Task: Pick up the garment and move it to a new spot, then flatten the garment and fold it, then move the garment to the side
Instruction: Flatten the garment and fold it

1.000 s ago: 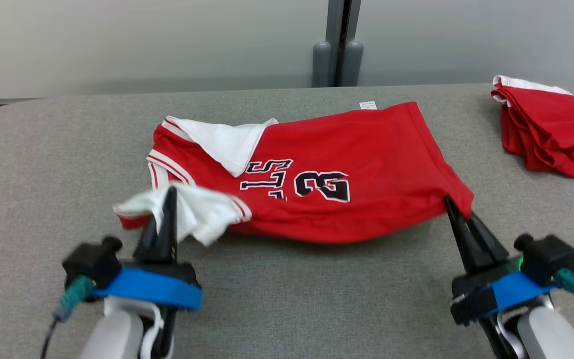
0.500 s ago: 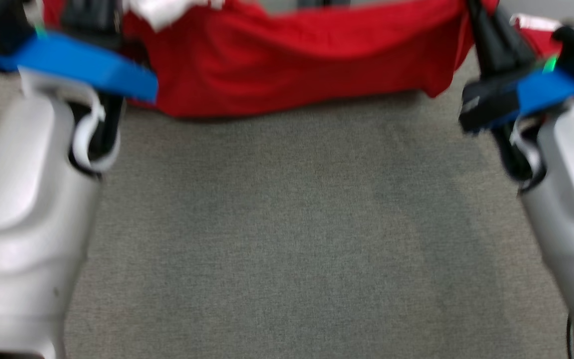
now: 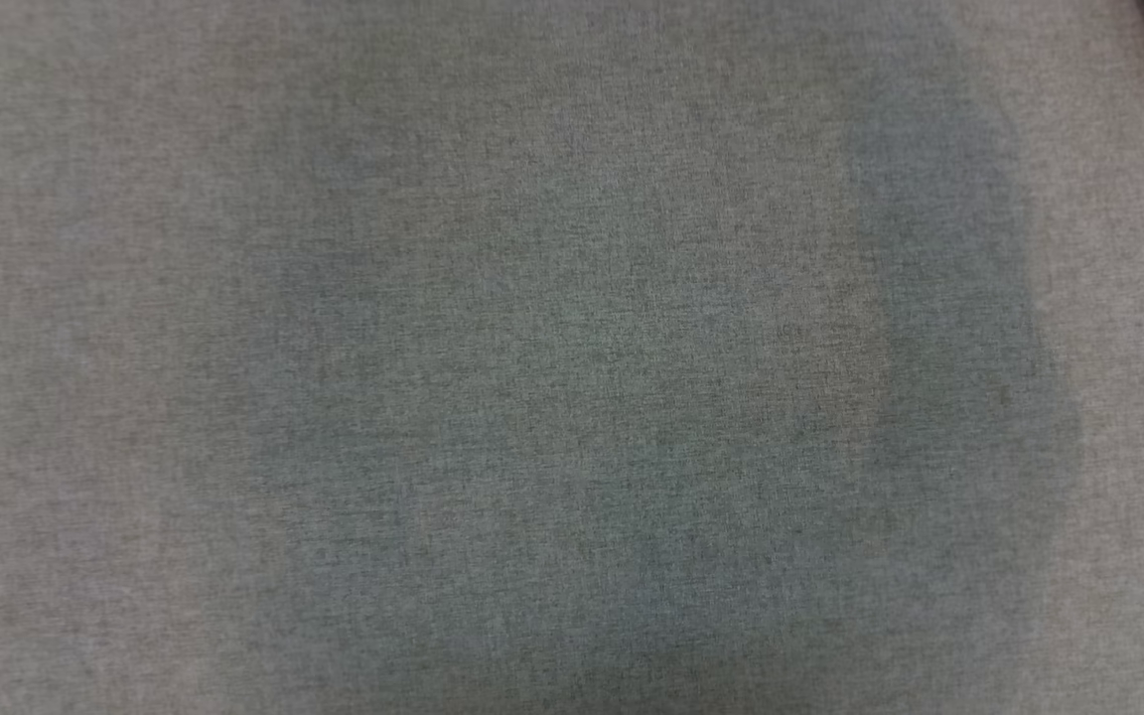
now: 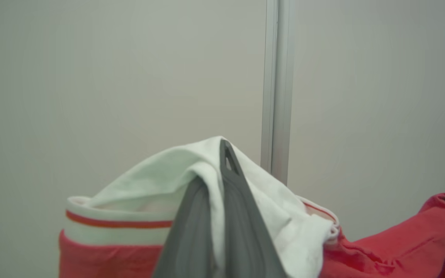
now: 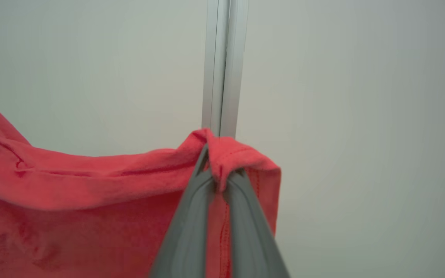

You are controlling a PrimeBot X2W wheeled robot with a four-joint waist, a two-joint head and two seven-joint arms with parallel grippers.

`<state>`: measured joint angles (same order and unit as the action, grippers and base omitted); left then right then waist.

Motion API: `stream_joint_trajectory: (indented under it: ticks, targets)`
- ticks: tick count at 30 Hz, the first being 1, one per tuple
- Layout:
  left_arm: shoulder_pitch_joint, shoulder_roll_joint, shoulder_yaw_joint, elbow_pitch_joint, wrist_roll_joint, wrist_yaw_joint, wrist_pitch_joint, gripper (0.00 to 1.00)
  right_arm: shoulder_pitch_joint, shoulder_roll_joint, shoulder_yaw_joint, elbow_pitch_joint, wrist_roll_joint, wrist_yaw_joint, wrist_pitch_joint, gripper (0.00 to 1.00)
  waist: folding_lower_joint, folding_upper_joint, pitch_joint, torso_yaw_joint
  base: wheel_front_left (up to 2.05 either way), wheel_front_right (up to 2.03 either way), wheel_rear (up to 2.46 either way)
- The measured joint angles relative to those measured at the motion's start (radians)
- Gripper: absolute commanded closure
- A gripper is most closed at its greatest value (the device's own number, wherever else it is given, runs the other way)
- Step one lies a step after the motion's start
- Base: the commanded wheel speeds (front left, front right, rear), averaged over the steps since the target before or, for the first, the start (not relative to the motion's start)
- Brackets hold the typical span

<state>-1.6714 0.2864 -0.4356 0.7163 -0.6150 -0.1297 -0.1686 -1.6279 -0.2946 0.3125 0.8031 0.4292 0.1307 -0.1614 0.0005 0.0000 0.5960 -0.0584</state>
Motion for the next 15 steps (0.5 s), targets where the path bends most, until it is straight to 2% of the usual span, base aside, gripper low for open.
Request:
stream_joint_trajectory:
  ticks: [8,15]
  targets:
    - [-0.219,-0.034,-0.067,0.105,-0.040,0.000,-0.049,1.00,-0.189,-0.026,0.048,0.137,0.019,0.000,-0.033,1.00,-0.0003,0.0000,0.030,0.001,0.00,0.00,0.00]
    - [-0.154,-0.037,-0.149,0.134,-0.128,0.000,-0.071,1.00,-0.138,-0.012,0.133,0.167,0.078,0.000,-0.083,1.00,-0.0004,0.0000,0.043,0.009,0.00,0.00,0.00]
